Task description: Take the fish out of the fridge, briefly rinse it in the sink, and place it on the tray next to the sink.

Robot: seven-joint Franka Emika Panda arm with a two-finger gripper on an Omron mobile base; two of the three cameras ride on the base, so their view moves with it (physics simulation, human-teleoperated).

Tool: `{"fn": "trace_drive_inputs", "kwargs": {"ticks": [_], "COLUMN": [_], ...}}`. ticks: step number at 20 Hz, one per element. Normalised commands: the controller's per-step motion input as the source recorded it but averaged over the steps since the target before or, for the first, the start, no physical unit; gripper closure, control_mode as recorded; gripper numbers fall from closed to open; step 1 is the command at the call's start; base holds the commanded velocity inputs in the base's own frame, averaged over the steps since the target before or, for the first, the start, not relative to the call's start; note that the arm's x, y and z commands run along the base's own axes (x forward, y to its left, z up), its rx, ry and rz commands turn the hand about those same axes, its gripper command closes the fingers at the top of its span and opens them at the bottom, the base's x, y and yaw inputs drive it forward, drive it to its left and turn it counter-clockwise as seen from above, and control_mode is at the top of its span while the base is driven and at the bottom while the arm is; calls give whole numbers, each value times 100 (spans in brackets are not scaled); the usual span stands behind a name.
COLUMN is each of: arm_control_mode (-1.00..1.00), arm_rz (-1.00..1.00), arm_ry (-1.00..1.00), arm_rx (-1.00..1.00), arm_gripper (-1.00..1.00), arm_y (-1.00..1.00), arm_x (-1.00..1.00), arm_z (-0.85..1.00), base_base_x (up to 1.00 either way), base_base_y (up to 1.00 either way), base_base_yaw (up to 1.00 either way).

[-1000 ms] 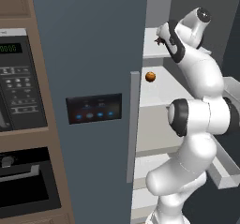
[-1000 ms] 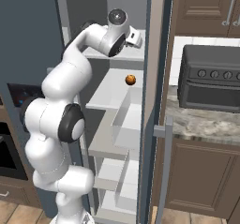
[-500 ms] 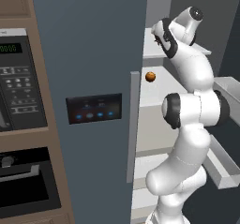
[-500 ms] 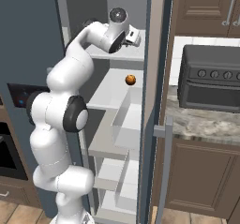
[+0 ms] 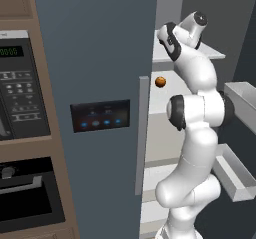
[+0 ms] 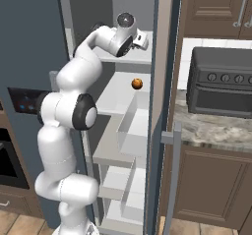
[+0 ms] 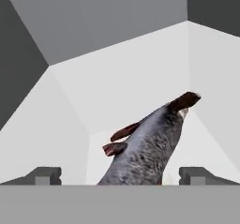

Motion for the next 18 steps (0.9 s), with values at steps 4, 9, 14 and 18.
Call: {"fn": "trace_drive_inputs", "kwargs": {"ticks": [4,9,14,18], "arm_control_mode": [-100,-100,-100,-100], "arm_rz": [0,0,0,0], "arm_ry": [0,4,0,0], "arm_rx": [-4,0,0,0], "arm_gripper": [-100,100,100,100], "arm_y": [0,0,0,2], "arm_x": [56,23,0,-6], "arm_z": [-7,-13,0,0], "base_base_x": [0,0,0,0], "base_base_y": [0,0,0,0], "base_base_yaw": [0,0,0,0]}}
